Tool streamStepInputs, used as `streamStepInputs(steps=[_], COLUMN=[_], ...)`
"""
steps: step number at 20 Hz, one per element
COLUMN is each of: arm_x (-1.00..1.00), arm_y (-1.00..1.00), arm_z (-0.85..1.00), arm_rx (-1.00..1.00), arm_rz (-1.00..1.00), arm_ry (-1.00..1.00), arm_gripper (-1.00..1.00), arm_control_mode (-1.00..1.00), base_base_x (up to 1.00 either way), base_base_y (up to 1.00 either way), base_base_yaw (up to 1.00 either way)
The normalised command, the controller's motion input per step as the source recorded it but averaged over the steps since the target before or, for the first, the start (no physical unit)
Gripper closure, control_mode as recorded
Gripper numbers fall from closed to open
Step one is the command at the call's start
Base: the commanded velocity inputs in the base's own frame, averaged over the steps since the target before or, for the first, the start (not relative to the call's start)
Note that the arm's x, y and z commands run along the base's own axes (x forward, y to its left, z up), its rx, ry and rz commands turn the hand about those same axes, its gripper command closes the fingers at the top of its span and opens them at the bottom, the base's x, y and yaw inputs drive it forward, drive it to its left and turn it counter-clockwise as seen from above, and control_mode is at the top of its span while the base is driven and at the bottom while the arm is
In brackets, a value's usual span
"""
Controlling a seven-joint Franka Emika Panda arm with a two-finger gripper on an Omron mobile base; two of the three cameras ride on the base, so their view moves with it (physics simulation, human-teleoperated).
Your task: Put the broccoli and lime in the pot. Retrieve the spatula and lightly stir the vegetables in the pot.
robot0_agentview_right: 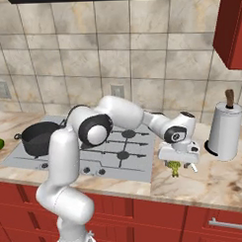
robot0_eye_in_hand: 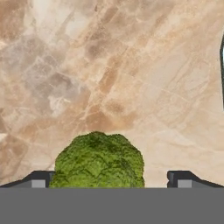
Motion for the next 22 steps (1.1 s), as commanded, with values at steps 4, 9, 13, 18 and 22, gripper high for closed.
streamStepInputs(steps=[4,9,13,18,22], arm_x=[-0.22,-0.45,-0.45,0.17,0.35], arm_y=[0.09,0.05,0.11,0.12,0.00], arm_z=[-0.18,-0.01,0.00,0.00,0.00], arm_rx=[0.00,0.00,0.00,0.00,0.00], arm_rz=[0.00,0.00,0.01,0.01,0.01], arm_ry=[0.00,-0.02,-0.07,-0.10,-0.10], arm_gripper=[-1.00,-1.00,-1.00,-1.00,-1.00], arm_control_mode=[-1.00,-1.00,-1.00,-1.00,-1.00], base_base_x=[0.00,0.00,0.00,0.00,0.00], base_base_y=[0.00,0.00,0.00,0.00,0.00], base_base_yaw=[0.00,0.00,0.00,0.00,0.00])
